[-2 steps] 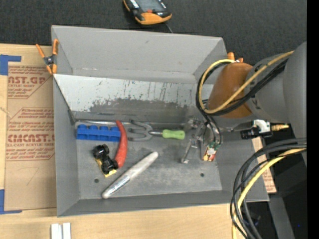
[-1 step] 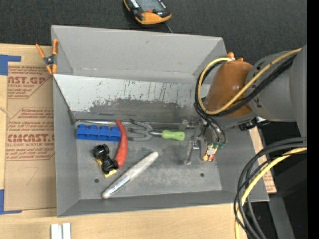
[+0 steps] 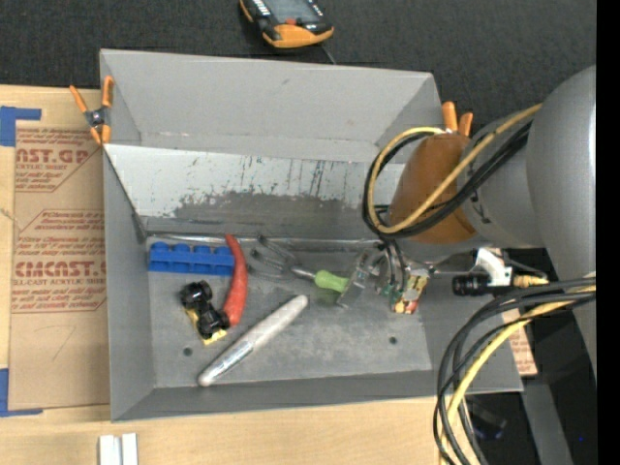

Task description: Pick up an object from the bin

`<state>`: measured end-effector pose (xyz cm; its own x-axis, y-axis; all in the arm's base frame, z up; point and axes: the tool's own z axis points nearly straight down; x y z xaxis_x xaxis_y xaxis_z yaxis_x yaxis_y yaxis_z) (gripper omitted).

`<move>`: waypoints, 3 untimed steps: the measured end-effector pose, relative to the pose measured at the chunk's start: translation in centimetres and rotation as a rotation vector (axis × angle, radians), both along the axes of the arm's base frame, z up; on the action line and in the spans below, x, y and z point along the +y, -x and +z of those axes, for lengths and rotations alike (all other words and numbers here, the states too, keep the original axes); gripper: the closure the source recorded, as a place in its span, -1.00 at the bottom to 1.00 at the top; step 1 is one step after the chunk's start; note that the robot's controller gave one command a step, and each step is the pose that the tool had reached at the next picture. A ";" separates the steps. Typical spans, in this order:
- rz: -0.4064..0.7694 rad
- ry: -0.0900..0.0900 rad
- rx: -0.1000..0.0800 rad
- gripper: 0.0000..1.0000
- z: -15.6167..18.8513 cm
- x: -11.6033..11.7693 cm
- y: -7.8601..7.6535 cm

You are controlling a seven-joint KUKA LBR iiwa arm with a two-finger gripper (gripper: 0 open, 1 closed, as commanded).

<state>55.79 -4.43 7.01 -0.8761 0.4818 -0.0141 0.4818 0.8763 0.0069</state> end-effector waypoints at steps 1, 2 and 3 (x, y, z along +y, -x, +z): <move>0.000 0.000 0.000 1.00 0.0 0.0 0.0; 0.077 0.003 -0.001 1.00 0.0 0.5 -1.6; 0.051 0.001 -0.002 1.00 0.0 4.3 -0.2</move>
Offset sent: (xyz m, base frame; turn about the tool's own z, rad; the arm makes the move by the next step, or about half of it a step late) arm 0.0249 0.0089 -0.0001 -0.1247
